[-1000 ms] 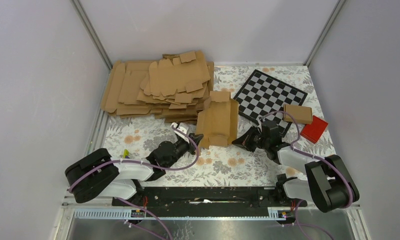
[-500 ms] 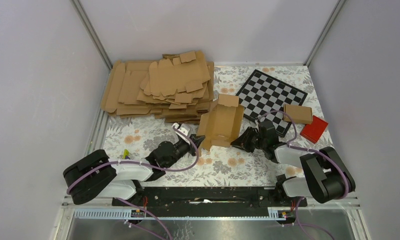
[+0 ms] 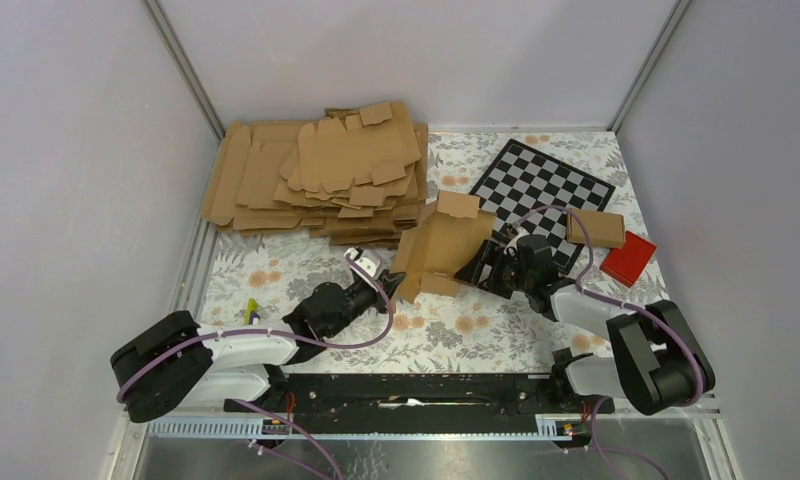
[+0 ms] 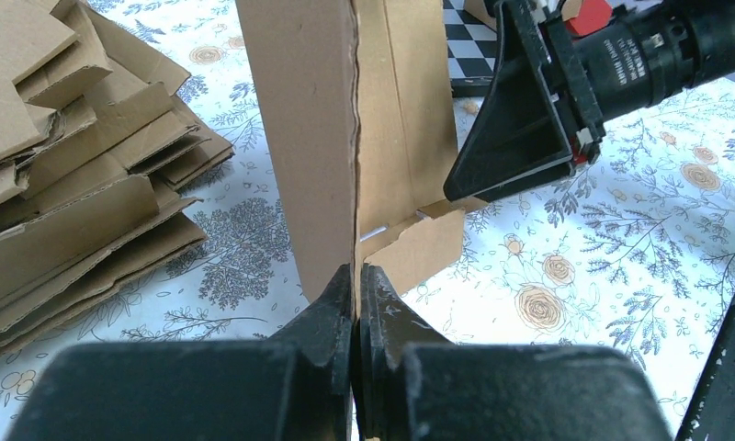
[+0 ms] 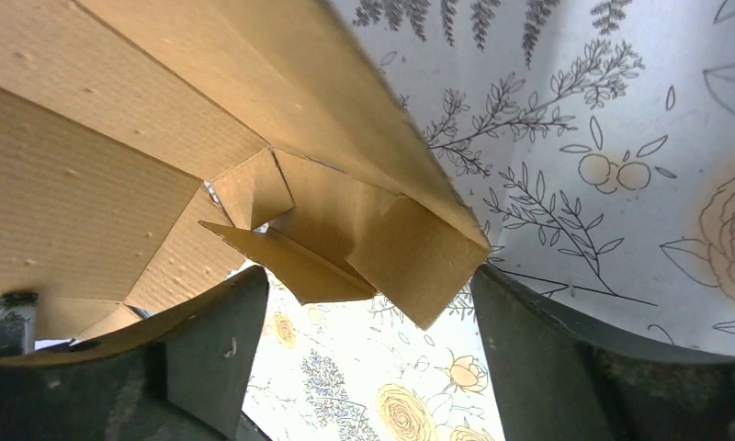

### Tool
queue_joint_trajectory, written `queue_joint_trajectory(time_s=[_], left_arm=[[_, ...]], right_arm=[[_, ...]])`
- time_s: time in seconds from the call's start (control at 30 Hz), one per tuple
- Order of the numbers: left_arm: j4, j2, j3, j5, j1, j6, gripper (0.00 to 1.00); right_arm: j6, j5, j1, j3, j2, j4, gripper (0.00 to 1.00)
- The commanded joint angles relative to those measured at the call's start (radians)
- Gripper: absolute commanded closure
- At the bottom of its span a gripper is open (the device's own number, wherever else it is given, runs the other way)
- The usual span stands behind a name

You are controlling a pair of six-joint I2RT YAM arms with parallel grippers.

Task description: Fold the paper box

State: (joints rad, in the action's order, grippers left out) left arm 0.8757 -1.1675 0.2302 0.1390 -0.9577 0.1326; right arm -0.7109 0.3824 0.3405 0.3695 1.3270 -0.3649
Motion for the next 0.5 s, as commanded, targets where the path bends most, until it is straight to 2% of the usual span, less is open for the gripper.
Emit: queue_joint_trajectory(time_s=[0.0, 0.03, 0.17, 0.37, 0.47], left_arm=[[0.003, -0.006, 0.026, -0.004, -0.007, -0.022, 1.0], [0.004, -0.007, 0.026, -0.004, -0.007, -0.022, 1.0], [0.011, -0.008, 0.023, -0.005, -0.007, -0.022, 1.0], [0.03, -0.005, 0.012, -0.009, -0.007, -0.012, 1.0], [0.03, 0.004, 0.007, -0.01, -0.007, -0.003, 1.0]], right_arm=[[0.129, -0.054, 0.006, 0.05, -0.098, 0.088, 0.05], [0.151, -0.076, 0.006, 0.049, -0.126, 0.104, 0.01], [0.227, -0.163, 0.006, 0.052, -0.21, 0.154, 0.0], [0.227, -0.201, 0.006, 0.07, -0.189, 0.085, 0.0], [0.202, -0.118, 0.006, 0.074, -0.174, 0.049, 0.1]])
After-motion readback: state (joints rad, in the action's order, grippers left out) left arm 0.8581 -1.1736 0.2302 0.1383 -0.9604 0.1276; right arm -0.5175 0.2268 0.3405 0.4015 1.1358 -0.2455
